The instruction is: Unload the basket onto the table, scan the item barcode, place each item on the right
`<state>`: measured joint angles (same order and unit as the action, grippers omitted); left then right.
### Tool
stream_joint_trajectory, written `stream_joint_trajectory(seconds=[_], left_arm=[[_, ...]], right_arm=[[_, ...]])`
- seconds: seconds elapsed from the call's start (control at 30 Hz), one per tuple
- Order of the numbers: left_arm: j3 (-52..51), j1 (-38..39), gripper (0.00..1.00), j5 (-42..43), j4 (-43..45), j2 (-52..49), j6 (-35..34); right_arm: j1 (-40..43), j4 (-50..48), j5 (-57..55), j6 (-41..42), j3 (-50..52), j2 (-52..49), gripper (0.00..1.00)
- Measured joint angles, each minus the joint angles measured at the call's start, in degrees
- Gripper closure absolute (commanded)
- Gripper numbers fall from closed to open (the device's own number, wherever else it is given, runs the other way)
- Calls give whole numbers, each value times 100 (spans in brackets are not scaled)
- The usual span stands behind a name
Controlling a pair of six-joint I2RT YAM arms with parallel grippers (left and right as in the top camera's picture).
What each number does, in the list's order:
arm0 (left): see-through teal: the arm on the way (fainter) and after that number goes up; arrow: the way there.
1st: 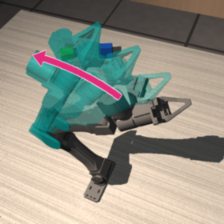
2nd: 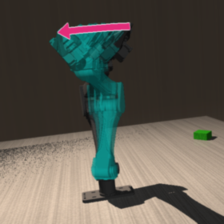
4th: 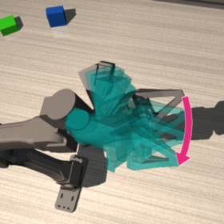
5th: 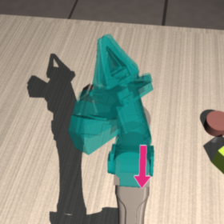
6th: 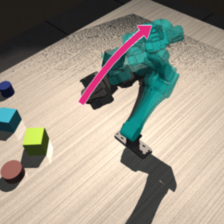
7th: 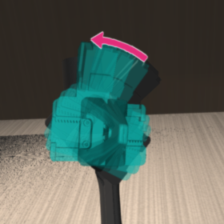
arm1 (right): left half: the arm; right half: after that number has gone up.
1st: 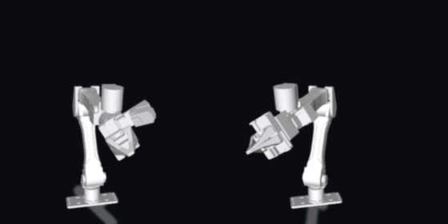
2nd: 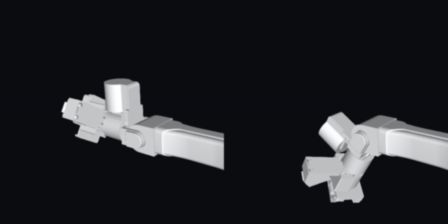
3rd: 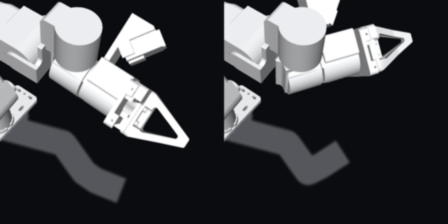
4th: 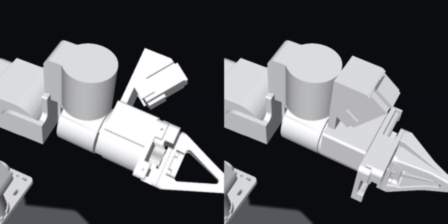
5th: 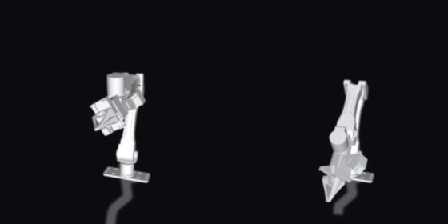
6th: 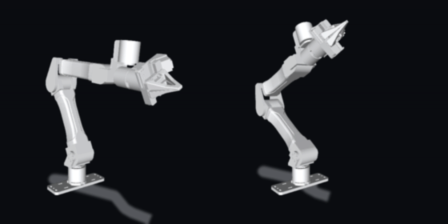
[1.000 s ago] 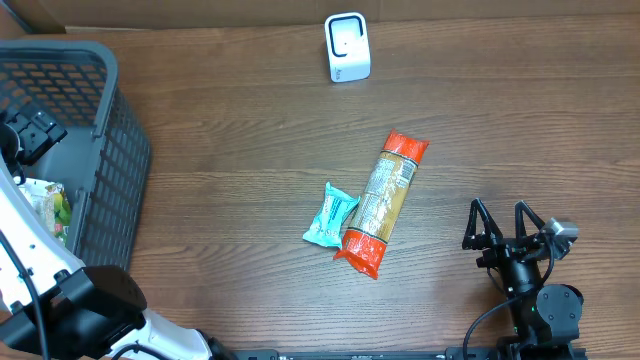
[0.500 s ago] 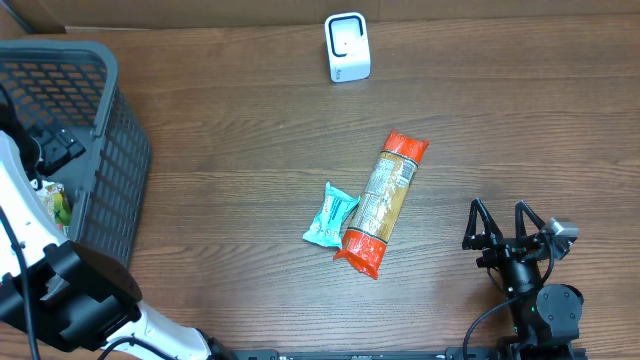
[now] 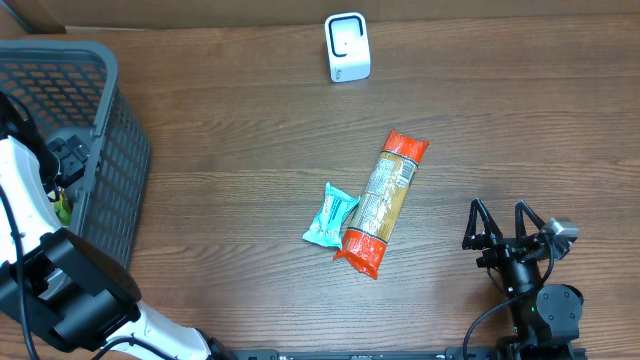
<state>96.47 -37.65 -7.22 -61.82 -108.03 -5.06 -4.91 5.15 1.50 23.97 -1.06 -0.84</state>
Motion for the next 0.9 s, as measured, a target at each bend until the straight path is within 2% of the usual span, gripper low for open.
stream_joint_trajectory(seconds=[0.1,0.17,0.3,0.47,0.6,0.77,0.9], left_arm=[[-105,0,0,-9,164,0,146],[-168,0,5,-20,232,0,278],[-238,-37,5,-79,278,0,581],[-240,-249,13,-133,317,0,723],[-308,-518,12,-166,385,0,767],[-693,-758,11,-186,826,0,824],[-1126,-815,15,-181,1281,0,894]], right_arm=[[0,-2,0,0,0,0,0],[-2,-2,0,2,0,0,0],[-2,-2,0,0,0,0,0],[0,-4,0,-2,0,0,0],[-2,-4,0,0,0,0,0],[0,-2,0,0,0,0,0],[0,-2,0,0,0,0,0]])
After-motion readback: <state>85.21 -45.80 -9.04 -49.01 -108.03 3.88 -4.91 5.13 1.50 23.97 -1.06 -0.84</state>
